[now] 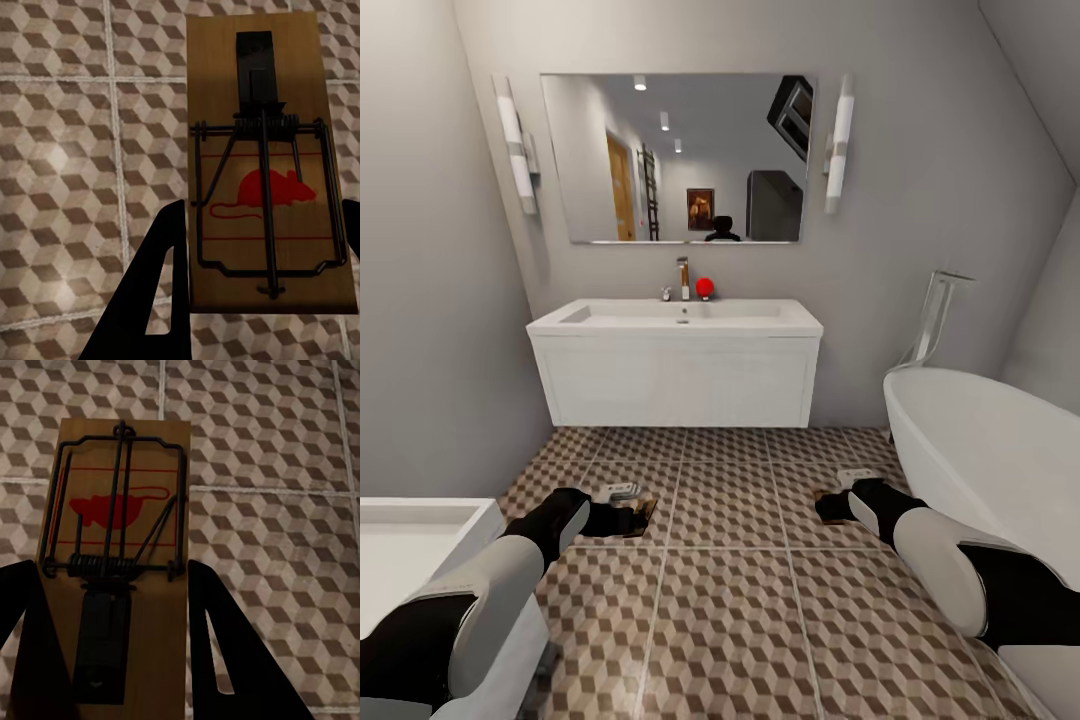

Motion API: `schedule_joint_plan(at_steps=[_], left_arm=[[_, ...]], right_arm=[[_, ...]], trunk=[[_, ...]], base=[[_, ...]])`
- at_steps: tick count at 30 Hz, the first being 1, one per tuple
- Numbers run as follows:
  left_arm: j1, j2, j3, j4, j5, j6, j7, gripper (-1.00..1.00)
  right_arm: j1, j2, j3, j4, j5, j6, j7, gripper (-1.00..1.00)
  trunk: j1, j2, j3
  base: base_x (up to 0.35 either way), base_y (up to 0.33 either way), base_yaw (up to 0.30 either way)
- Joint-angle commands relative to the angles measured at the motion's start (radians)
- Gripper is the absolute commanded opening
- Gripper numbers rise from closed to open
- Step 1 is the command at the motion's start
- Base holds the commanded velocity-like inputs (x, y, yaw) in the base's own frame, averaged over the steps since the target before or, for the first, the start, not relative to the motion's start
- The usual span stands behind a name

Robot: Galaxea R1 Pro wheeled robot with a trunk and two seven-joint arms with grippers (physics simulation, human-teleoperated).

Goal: Take the four mousetraps from the cabinet in the bathroom and place them on the bathroom floor. Make sure all four end up on the same floor surface, and ensure that at least two of them are either under or directly next to the same bathroom sink.

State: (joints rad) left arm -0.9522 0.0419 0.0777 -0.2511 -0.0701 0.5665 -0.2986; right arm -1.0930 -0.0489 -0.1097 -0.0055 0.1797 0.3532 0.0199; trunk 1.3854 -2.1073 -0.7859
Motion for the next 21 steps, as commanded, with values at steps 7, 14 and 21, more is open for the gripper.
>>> schedule_joint_plan(at_steps=[7, 14, 21], left_arm=[[0.0, 0.0, 0.008, -0.002, -0.008, 0.006, -0.005, -1.0], [0.0, 0.0, 0.008, -0.004, -0.008, 0.006, -0.005, -1.0], [0.0, 0.001, 0.008, -0.005, -0.008, 0.006, -0.005, -1.0]], right_arm=[[-0.001, 0.0, -0.008, -0.001, 0.007, 0.004, 0.003, -1.0], [-0.001, 0.0, -0.008, -0.001, 0.007, 0.004, 0.003, -1.0], [-0.001, 0.0, -0.008, -0.001, 0.006, 0.004, 0.003, -1.0]], trunk=[[0.027, -0.05, -0.023], [0.034, -0.064, -0.029], [0.034, -0.064, -0.029]], base=[[0.0, 0.0, 0.0], [0.0, 0.0, 0.0], [0.0, 0.0, 0.0]])
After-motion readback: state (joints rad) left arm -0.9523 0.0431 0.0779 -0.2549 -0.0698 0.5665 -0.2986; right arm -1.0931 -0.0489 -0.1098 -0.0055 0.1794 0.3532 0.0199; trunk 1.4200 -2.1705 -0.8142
